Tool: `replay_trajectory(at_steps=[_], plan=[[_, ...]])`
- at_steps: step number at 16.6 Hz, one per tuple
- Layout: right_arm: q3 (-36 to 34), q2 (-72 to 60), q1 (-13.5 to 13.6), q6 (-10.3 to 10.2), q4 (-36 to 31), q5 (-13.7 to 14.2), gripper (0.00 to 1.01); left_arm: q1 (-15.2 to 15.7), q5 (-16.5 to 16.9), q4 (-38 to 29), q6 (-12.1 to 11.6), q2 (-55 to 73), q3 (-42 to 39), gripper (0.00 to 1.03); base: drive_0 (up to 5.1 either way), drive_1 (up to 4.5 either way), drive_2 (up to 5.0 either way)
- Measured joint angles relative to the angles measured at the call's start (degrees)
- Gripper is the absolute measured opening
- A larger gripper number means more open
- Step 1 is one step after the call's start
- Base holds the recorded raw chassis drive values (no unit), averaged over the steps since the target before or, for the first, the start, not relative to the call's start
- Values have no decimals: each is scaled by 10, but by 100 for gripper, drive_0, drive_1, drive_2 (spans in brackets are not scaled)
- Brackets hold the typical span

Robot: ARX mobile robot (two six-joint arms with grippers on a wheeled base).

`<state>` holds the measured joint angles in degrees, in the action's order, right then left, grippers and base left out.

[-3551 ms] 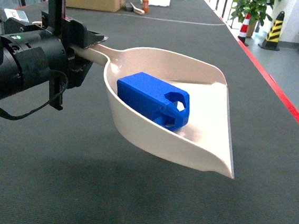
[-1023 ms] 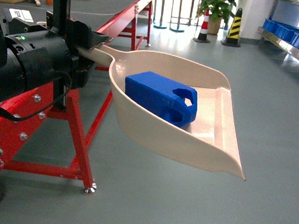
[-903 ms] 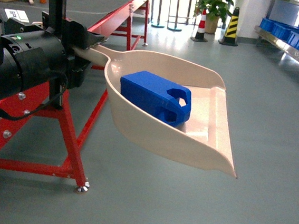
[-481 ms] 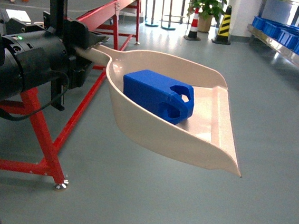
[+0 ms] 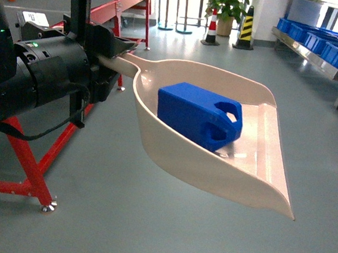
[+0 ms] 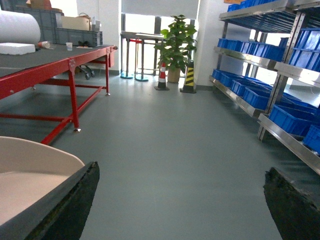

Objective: Place part in tray to right shelf

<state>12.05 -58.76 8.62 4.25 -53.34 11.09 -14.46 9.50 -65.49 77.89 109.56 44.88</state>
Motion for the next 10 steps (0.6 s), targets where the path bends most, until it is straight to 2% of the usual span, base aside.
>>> replay_trajectory(at_steps=[3,10], plan=[[0,2,0,0,0,-2,98,13,-8,0,0,0,0,13,11,354,-332],[1,2,0,0,2,-2,98,12,-9,2,0,0,0,13,-11,417,-440]])
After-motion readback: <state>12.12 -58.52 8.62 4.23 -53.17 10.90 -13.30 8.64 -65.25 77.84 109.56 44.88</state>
